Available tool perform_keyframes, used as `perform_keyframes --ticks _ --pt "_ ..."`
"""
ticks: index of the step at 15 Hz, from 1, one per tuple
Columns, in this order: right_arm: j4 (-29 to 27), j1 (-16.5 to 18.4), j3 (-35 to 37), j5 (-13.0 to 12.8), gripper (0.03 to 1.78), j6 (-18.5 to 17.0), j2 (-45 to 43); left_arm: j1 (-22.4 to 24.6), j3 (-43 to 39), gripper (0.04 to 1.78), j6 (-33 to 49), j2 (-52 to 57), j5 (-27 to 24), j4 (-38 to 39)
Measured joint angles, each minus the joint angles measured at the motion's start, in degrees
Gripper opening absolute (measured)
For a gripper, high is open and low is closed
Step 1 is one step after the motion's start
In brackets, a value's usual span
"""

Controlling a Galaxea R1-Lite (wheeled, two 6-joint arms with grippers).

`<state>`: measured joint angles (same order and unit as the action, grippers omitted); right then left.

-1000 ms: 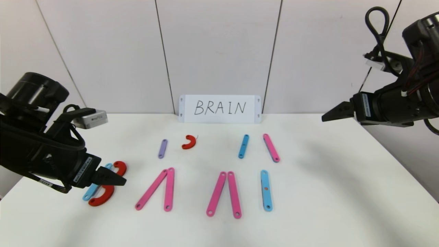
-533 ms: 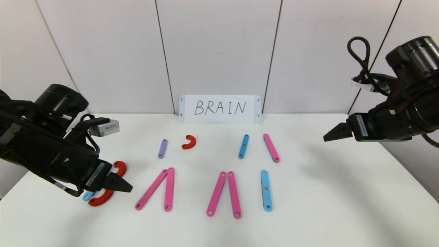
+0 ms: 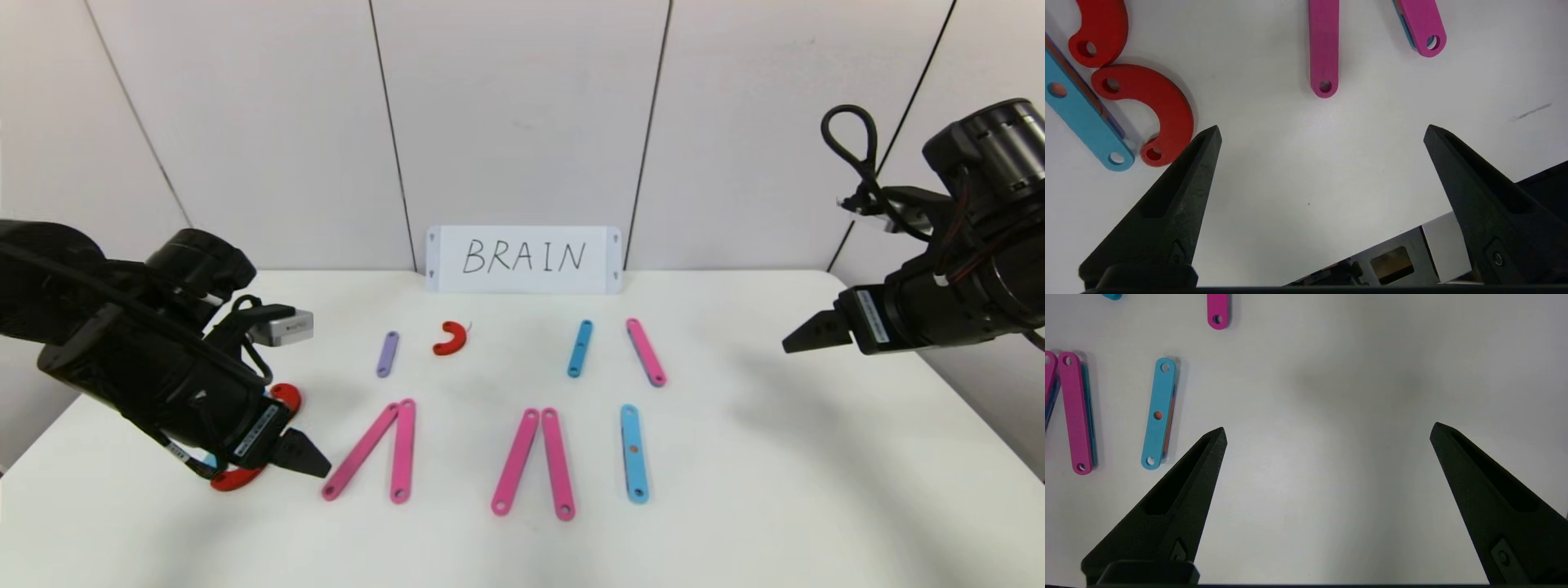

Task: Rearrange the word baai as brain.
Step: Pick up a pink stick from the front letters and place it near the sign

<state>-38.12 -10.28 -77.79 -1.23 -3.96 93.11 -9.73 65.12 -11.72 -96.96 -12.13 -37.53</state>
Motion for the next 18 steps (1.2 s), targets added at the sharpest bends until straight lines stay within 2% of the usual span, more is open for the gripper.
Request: perform_keyframes --ticks 3,5,14,18 --pt "0.0 0.0 0.0 0.0 1.74 0.0 -0.2 -1.8 -2.2 1.73 -0.2 -2.7 1.0 5.7" --pt "0.0 0.0 0.0 0.1 1.74 0.0 -0.4 -2.5 -3.1 1.73 -0.2 -4.7 4.2 8.0" --pt "0.0 -0.1 0.1 0.7 1.74 0.2 -0.9 -4.3 -3.7 1.73 -0.1 -8.1 6.3 9.3" --pt "0.0 -0.1 0.1 0.8 1.74 0.2 -1.0 -5.0 -4.9 1.73 0.0 -9.0 9.8 14.3"
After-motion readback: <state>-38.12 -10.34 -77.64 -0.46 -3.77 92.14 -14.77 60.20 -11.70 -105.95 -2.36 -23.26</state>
